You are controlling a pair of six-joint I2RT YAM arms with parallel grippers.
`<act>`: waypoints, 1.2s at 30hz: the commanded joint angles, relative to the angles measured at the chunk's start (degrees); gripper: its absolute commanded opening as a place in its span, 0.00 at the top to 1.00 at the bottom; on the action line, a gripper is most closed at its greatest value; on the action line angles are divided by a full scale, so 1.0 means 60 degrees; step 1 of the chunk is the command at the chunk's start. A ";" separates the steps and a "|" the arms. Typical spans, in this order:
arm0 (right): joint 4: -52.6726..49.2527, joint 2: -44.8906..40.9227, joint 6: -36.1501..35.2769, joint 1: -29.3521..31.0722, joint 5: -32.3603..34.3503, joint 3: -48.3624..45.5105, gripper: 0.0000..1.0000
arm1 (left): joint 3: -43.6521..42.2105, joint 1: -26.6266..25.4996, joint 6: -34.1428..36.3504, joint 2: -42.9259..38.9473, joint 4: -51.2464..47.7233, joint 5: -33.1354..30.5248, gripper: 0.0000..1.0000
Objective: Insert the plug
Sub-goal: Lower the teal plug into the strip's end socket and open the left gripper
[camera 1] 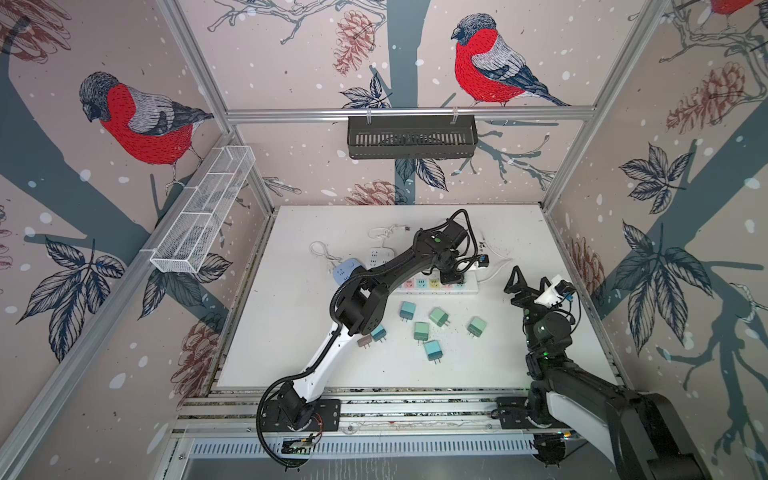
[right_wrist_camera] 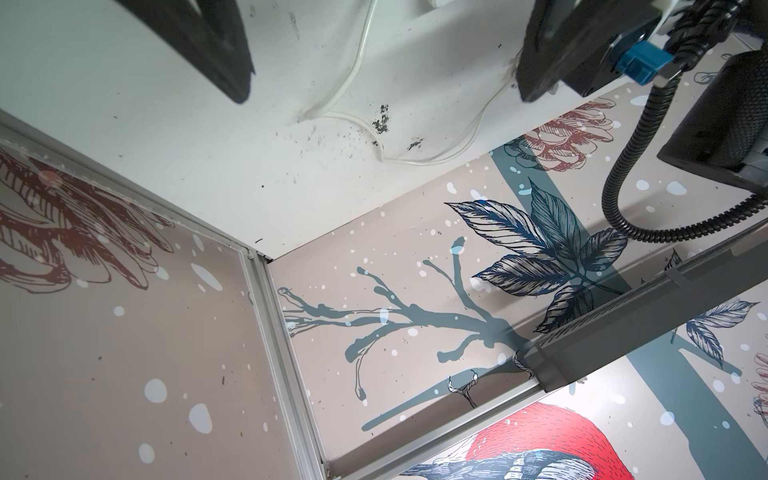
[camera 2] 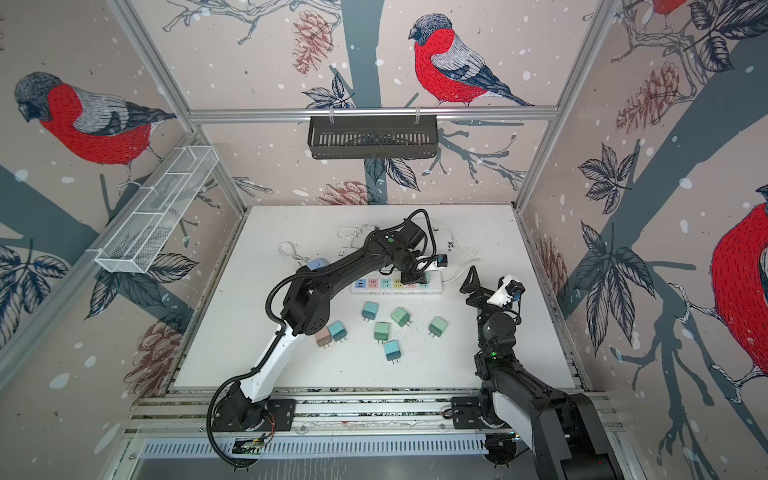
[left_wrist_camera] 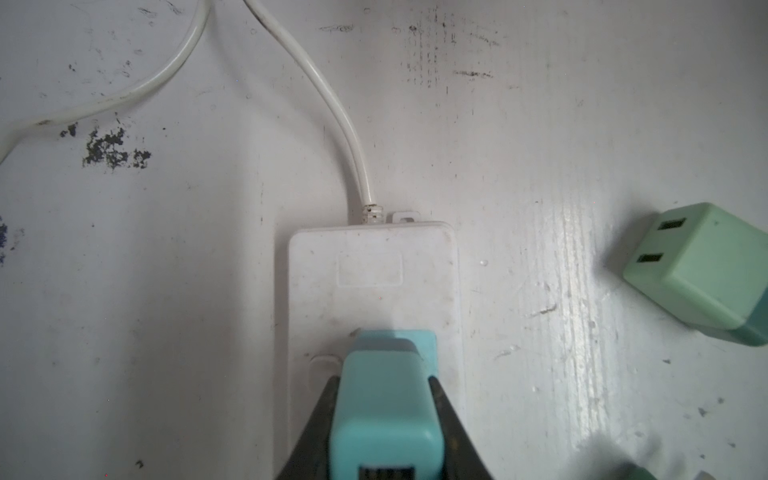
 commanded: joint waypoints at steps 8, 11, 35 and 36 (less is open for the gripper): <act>0.0384 -0.0021 0.0014 0.0001 -0.0030 -0.0225 0.00 | 0.1802 -0.0069 -0.0966 0.0853 -0.1996 -0.1060 1.00; 0.0383 -0.0036 0.0003 0.0001 -0.0069 -0.0236 0.00 | 0.1615 -0.0076 -0.1165 0.0836 -0.2263 -0.1499 1.00; 0.0369 -0.0051 0.0052 0.0001 0.0029 -0.0240 0.00 | -0.0587 0.0230 -0.1320 -0.0199 -0.1820 -0.1361 0.99; 0.0369 -0.0069 0.0046 0.0001 0.0028 -0.0256 0.00 | -0.0617 0.0245 -0.1317 -0.0215 -0.1796 -0.1301 0.93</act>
